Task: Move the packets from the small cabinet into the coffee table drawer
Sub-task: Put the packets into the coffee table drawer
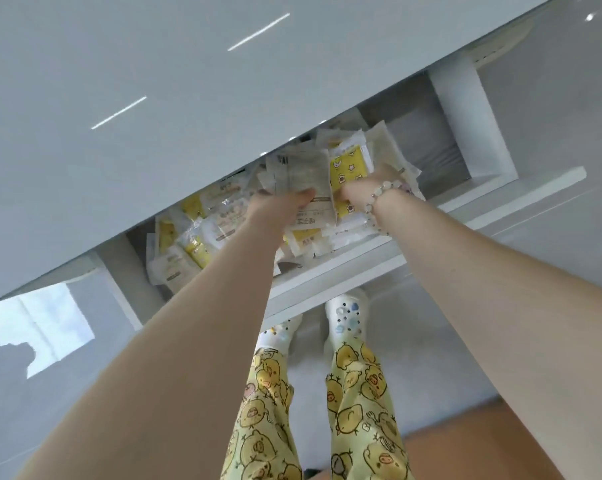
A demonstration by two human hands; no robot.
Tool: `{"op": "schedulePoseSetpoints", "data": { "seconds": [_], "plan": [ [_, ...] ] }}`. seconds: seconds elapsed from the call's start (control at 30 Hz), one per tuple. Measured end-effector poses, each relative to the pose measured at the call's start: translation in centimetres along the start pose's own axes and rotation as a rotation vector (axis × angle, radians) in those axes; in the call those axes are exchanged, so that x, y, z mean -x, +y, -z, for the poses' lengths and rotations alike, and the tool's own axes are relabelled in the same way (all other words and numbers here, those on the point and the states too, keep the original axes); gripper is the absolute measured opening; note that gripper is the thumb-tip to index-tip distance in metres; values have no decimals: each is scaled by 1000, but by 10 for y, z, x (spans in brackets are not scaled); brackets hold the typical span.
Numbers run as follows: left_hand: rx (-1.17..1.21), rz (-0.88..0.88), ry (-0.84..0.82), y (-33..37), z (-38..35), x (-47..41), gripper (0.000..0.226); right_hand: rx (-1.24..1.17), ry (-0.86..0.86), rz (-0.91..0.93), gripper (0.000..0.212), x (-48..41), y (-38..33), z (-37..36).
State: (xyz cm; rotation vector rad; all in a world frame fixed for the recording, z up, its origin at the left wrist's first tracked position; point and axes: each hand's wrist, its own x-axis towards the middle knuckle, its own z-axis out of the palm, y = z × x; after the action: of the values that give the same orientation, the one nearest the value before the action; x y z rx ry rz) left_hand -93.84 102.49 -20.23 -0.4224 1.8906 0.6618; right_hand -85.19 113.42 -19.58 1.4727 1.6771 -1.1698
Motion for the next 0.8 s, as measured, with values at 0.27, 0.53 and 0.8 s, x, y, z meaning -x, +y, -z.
{"op": "schedulePoseSetpoints", "data": {
  "seconds": [0.27, 0.53, 0.8],
  "plan": [
    [-63, -52, 128, -4, -7, -31, 55, 20, 118, 7, 50, -46, 5, 4],
    [-243, -157, 294, -6, -10, -32, 66, 130, 322, -47, 34, -65, 20, 10],
    [-403, -188, 434, -4, -11, -25, 87, 265, 407, -127, 71, -63, 10, -2]
  ]
}}
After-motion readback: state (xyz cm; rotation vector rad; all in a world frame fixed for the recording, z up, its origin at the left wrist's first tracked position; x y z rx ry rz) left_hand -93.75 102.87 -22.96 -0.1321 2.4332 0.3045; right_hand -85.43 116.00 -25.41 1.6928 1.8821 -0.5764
